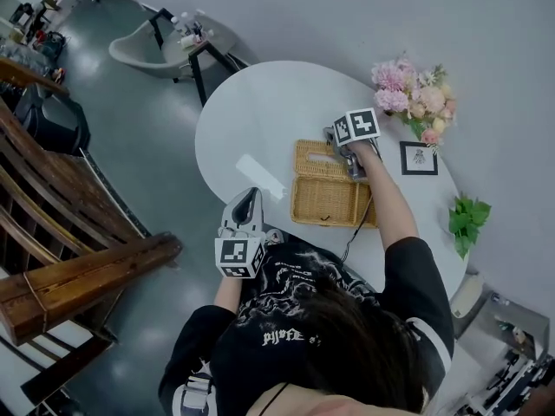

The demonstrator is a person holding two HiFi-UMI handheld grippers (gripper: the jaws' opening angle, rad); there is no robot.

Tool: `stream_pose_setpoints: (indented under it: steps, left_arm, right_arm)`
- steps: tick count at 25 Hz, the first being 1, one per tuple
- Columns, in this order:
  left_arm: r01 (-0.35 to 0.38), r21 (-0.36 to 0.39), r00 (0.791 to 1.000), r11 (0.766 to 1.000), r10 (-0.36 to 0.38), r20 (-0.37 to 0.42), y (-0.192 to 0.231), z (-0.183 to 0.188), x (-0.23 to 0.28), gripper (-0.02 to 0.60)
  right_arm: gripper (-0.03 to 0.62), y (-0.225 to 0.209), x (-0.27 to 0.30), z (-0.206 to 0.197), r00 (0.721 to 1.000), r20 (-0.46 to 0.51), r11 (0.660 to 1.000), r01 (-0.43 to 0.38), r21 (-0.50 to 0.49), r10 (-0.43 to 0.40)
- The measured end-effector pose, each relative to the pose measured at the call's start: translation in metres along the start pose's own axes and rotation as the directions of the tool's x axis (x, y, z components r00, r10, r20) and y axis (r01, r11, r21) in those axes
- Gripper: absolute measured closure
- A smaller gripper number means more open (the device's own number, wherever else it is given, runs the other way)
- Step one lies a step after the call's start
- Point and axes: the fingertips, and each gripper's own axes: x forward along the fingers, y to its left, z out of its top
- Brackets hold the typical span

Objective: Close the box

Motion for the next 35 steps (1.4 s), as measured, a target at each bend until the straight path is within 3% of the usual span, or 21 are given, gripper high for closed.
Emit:
stream_pose_setpoints:
  steps: [6,12,14,17,24,29,35]
  left_arm:
    - [0.034,0.047,0.999,0.998,-0.034,-0.001,-0.016,0.003,0.000,0.557]
    - [-0.009,-0.015,1.000,1.000,0.009,0.022,-0.003,0.003,-0.009,0.557]
    - [-0.034,-0.043,0.999,0.998,0.036,0.032,0.004,0.003,-0.013,0.557]
    - [-0.069,-0.074,0.997,0.995,0.072,0.039,0.017,0.002,-0.021,0.557]
    - [-0.052,-0.077,0.997,0.996,0.056,0.049,0.015,0.000,-0.023,0.557]
    - [0.020,-0.065,0.999,0.998,-0.017,0.050,-0.001,-0.002,-0.019,0.557]
    - [0.114,-0.048,0.992,0.992,-0.112,0.057,-0.026,-0.005,-0.018,0.557]
  right_arm:
    - [0.468,-0.006,0.022,0.001,0.998,-0.060,1.000,-0.003,0.028,0.004]
    - [0.451,-0.008,0.036,-0.009,0.987,-0.164,1.000,-0.007,0.010,0.009]
    - [0.537,-0.009,0.036,-0.010,0.984,-0.175,1.000,0.007,-0.021,-0.011]
    - [0.553,-0.004,0.037,-0.008,0.985,-0.175,1.000,-0.002,-0.018,-0.001]
    - [0.556,0.014,0.014,0.013,0.998,-0.070,0.994,-0.004,-0.105,-0.003]
    - [0.556,0.029,-0.029,0.033,0.997,0.071,0.990,0.013,-0.144,-0.003]
    - [0.557,0.045,-0.085,0.040,0.978,0.204,0.982,0.067,-0.177,-0.030]
